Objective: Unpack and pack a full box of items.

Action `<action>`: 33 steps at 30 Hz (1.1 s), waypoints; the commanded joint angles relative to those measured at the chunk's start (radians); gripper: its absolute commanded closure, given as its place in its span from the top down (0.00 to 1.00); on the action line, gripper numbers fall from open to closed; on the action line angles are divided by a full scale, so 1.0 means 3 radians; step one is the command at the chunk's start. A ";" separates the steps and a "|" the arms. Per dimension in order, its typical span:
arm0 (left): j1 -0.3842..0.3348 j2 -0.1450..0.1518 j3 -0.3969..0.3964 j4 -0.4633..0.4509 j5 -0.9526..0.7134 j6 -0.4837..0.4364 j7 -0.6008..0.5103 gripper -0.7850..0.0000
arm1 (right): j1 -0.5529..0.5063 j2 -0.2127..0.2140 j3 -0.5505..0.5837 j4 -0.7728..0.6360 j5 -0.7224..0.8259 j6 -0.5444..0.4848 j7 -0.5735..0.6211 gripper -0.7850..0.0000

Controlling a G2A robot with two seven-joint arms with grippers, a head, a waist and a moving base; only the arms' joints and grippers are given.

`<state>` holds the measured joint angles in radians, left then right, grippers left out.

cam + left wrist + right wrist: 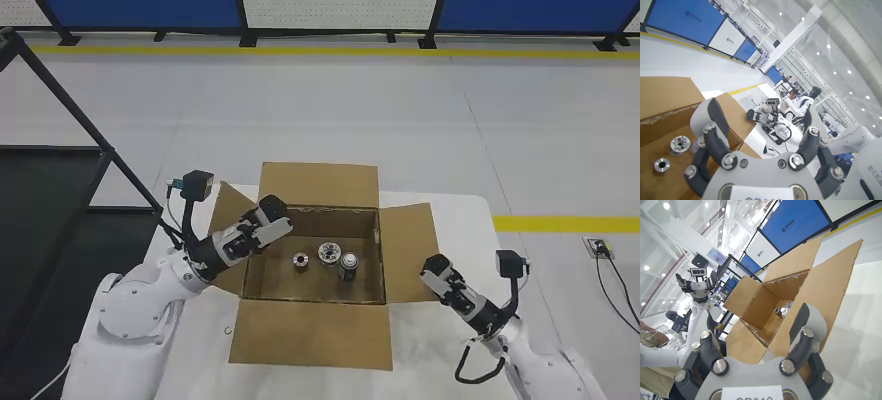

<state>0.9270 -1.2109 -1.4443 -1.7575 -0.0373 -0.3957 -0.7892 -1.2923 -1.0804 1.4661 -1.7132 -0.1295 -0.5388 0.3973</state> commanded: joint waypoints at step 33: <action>0.0776 0.0055 -0.0820 -0.0271 -0.0637 -0.0519 0.1133 1.00 | 0.0454 -0.0065 -0.0541 0.0239 -0.0832 0.0594 0.0359 1.00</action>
<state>1.1520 -1.1945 -1.6856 -1.8363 -0.2168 -0.5435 -0.4564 -1.1614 -1.0993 1.3086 -1.6440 -0.3743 -0.3629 0.4989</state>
